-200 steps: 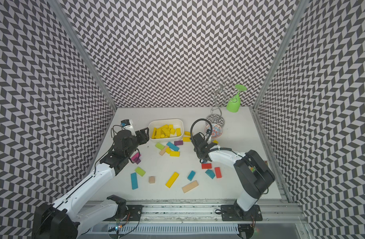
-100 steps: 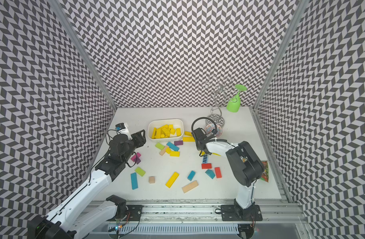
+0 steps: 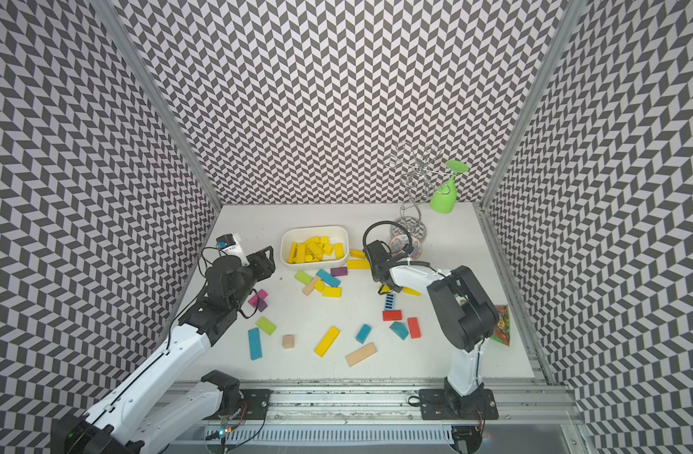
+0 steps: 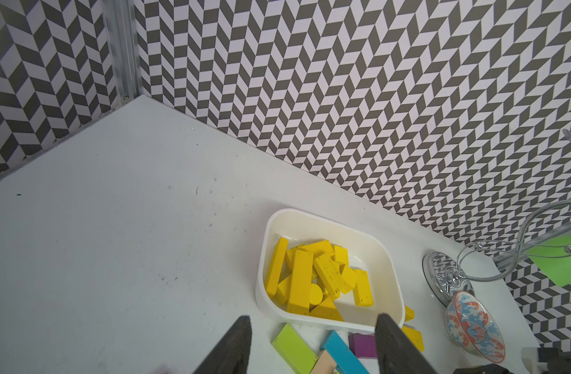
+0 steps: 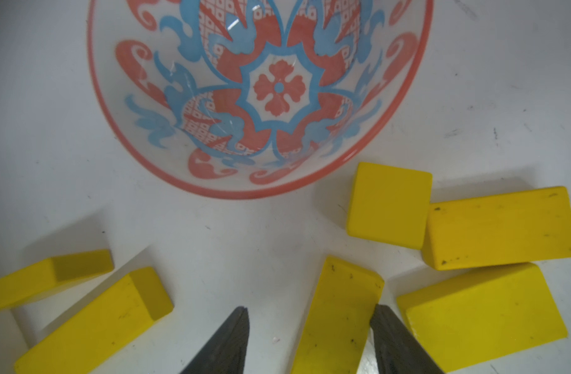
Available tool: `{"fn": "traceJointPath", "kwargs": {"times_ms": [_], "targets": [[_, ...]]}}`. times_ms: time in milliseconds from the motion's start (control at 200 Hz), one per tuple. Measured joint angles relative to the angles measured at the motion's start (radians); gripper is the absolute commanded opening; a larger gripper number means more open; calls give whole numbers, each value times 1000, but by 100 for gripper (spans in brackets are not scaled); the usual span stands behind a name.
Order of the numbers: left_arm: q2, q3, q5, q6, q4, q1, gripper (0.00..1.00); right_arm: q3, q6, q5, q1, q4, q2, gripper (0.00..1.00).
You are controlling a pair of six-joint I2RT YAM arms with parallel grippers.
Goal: Pick out the yellow building blocks
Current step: Pick up the building block from the center of the board.
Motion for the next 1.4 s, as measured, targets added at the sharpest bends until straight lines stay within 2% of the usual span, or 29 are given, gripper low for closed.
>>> {"fn": "traceJointPath", "kwargs": {"times_ms": [356, 716, 1002, 1217, 1397], "targets": [[13, 0, 0, -1, -2, 0, 62, -18, 1, -31, 0, -16, -10, 64], [22, 0, -3, 0, -2, 0, 62, -26, 10, -71, 0, -8, 0, 53], [21, 0, -10, 0, -4, 0, 62, -13, 8, -66, 0, -8, 25, 40], [14, -5, -27, -11, -1, 0, 61, 6, -3, -60, 0, -9, 39, 21], [35, -4, -34, -10, 0, 0, 61, 6, -14, -49, 2, -8, 39, 10]]}}
